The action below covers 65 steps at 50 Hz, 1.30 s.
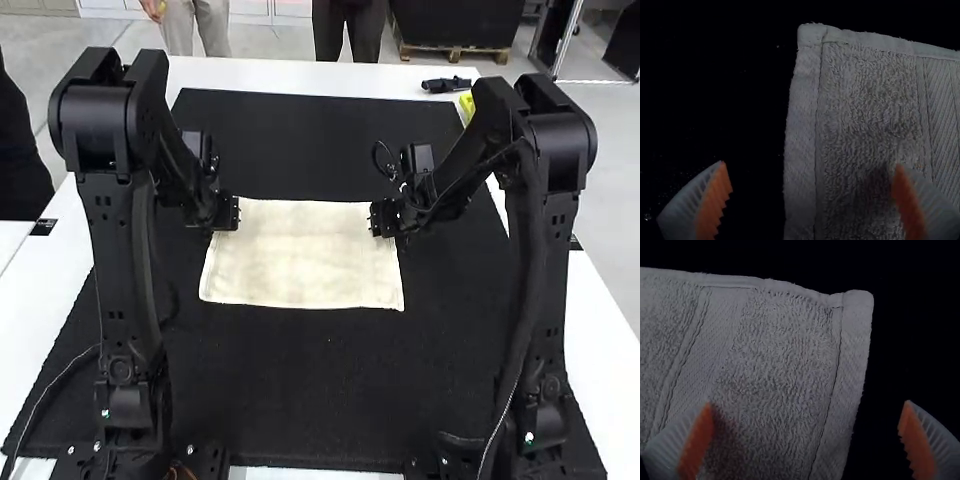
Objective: Fold the towel.
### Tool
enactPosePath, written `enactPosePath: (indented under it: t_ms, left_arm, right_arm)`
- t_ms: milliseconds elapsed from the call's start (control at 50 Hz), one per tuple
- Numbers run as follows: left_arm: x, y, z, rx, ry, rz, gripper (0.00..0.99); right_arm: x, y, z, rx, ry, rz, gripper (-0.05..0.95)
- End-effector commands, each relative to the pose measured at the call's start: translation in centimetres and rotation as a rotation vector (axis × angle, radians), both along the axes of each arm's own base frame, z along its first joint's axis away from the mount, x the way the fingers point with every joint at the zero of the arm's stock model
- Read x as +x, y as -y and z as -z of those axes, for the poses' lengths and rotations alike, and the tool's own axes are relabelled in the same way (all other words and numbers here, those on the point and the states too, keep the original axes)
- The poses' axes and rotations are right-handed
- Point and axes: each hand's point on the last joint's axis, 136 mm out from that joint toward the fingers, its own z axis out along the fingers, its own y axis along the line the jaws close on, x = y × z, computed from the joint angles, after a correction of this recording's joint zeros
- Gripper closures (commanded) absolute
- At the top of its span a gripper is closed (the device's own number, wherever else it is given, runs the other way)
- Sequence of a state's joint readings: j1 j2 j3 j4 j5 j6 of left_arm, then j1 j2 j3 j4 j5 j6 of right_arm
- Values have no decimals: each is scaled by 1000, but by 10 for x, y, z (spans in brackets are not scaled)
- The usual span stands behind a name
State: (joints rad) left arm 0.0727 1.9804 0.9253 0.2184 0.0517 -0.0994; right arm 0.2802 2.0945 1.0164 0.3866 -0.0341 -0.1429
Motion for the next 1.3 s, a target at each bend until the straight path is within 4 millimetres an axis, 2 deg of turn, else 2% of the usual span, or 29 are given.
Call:
enactPosePath:
  t_ms: [0, 60, 200, 280, 320, 380, 460, 580, 680, 1000, 1140, 1240, 1260, 1280]
  left_arm:
    - [-8, -6, 8, -8, -24, -38, 270]
    - [-7, -5, 4, -10, -15, -34, 348]
    - [-7, -1, 0, -9, 3, -25, 372]
    - [-7, 1, -1, -10, 6, -21, 515]
    - [-8, 1, -1, -10, 8, -21, 538]
    - [-8, 2, -2, -9, 11, -20, 538]
    - [-8, 2, -2, -9, 11, -20, 538]
    - [-9, 7, -4, -8, 9, -10, 539]
    - [-9, 10, -8, -9, 17, -1, 539]
    - [-10, 14, -11, -9, 22, 9, 538]
    - [-10, 14, -11, -9, 22, 9, 538]
    - [-11, 14, -11, -8, 22, 8, 539]
    - [-11, 14, -11, -8, 20, 8, 543]
    - [-11, 14, -10, -8, 20, 8, 566]
  right_arm:
    - [-2, 30, 20, -70, -23, 89, 95]
    - [-1, 30, 18, -69, -10, 89, 98]
    - [0, 30, 12, -59, 8, 90, 272]
    - [1, 29, 9, -56, 21, 89, 289]
    - [1, 29, 8, -54, 22, 88, 289]
    - [1, 29, 7, -56, 23, 86, 290]
    - [0, 29, 7, -57, 23, 85, 370]
    - [-1, 30, 6, -60, 25, 86, 374]
    - [-2, 30, 5, -61, 30, 82, 500]
    - [-8, 19, 7, -46, 13, 57, 505]
    - [-8, 18, 6, -41, 14, 55, 718]
    - [-9, 16, 6, -38, 12, 51, 723]
    - [-9, 15, 6, -37, 12, 48, 748]
    - [-9, 16, 6, -29, 9, 48, 818]
